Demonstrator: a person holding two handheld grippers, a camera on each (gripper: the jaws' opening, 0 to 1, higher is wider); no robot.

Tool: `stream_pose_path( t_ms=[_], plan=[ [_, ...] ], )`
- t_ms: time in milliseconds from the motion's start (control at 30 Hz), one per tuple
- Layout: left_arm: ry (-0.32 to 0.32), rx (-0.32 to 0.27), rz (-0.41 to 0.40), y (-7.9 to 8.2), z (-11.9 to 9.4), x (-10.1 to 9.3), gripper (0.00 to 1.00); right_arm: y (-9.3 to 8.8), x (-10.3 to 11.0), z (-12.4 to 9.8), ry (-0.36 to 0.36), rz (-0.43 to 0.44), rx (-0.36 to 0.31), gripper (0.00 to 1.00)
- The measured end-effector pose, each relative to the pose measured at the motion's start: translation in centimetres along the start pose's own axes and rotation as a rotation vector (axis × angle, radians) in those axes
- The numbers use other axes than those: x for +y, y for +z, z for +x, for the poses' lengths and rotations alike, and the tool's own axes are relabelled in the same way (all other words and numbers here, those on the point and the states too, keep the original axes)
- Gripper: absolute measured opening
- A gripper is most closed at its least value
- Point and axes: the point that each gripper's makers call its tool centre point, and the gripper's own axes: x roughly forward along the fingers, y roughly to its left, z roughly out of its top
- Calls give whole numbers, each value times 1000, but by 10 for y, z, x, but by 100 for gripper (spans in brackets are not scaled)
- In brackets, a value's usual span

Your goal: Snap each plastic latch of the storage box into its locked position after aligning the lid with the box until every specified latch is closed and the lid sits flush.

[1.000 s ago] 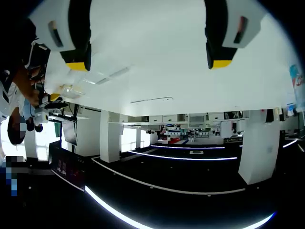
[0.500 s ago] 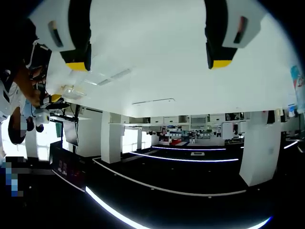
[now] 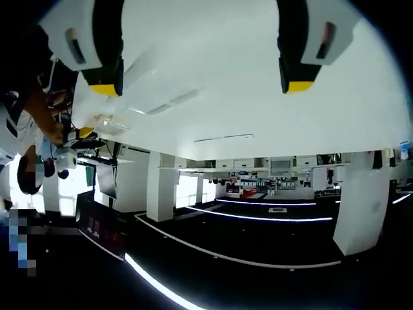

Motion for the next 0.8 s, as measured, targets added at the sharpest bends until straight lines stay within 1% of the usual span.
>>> stream_pose_path(
  t_ms=[67, 100, 133, 233, 333, 433, 533, 733, 767, 800],
  plan=[
    [-18, 3, 2, 1, 5, -9, 100, -1, 2, -2, 26, -27, 0, 100],
    [-24, 9, 0, 2, 9, -14, 100, -1, 3, -3, 31, -24, -1, 100],
    [-32, 13, 4, 1, 11, -17, 100, -1, 2, -4, 33, -22, -2, 100],
    [-80, 22, 18, 6, 20, -37, 100, -2, -1, -5, 30, -31, 5, 100],
    [-118, 37, 56, 11, 31, -54, 99, -2, -6, -8, 28, -32, 0, 100],
    [-152, 49, 87, 15, 44, -71, 98, 0, -9, -12, 47, -16, -18, 100],
    [-196, 72, 103, 14, 55, -88, 99, 1, -12, -16, 52, -15, -29, 100],
    [-266, 90, 141, 20, 71, -117, 99, 0, -23, -26, 52, -18, -38, 100],
    [-270, 93, 145, 21, 71, -119, 99, 0, -25, -28, 54, -18, -42, 100],
    [-282, 102, 163, 22, 74, -125, 98, 1, -27, -29, 58, -22, -45, 100]
  ],
)
